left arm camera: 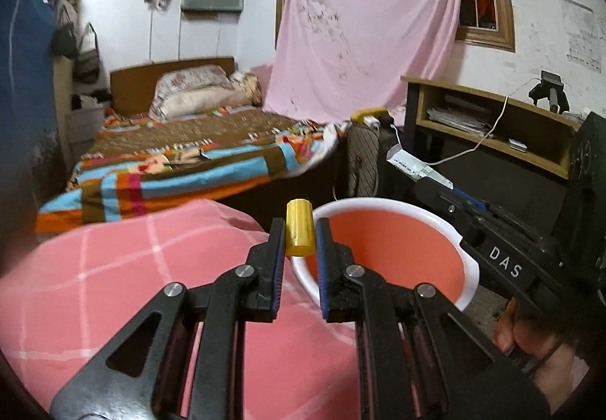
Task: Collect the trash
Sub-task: 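Carry yellow cylinder in left tool and white-green packet in right tool toward bucket, then open left tool over bucket while right tool releases white-green packet into it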
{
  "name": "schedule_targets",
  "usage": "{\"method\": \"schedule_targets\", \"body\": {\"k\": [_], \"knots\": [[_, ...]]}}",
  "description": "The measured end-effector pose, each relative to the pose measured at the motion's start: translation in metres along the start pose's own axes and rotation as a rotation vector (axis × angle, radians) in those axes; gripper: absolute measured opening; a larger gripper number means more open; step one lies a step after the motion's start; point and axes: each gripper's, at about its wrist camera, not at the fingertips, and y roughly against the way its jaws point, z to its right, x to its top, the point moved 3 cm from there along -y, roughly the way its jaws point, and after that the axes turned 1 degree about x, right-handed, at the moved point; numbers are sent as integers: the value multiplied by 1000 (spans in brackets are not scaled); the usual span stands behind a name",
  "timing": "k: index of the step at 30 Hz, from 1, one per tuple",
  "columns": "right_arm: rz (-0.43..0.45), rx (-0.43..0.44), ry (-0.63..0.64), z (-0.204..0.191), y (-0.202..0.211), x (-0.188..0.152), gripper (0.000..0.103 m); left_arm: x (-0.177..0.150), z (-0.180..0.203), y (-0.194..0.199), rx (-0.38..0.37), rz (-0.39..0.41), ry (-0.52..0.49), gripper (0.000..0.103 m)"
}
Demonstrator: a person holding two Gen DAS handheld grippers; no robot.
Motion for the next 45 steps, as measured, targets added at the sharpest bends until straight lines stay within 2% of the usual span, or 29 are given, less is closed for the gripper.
{"method": "schedule_targets", "body": {"k": [10, 18, 24, 32, 37, 45], "knots": [[-64, -56, -37, 21, -6, -7, 19, -3, 17, -45, -116, -146, 82, 0], [-108, -82, -66, 34, -11, -11, 19, -13, 16, -66, -140, -250, 155, 0], [-151, -92, -87, 41, -17, -16, 19, -19, 12, -74, -148, -297, 212, 0], [-171, -102, -97, 43, -20, -19, 23, -19, 12, -76, -149, -312, 218, 2], [-175, -104, -100, 44, -21, -19, 30, -19, 6, -73, -124, -298, 225, 6], [-166, -100, -99, 43, -21, -18, 33, -15, -2, -63, -70, -255, 214, 18]]}}
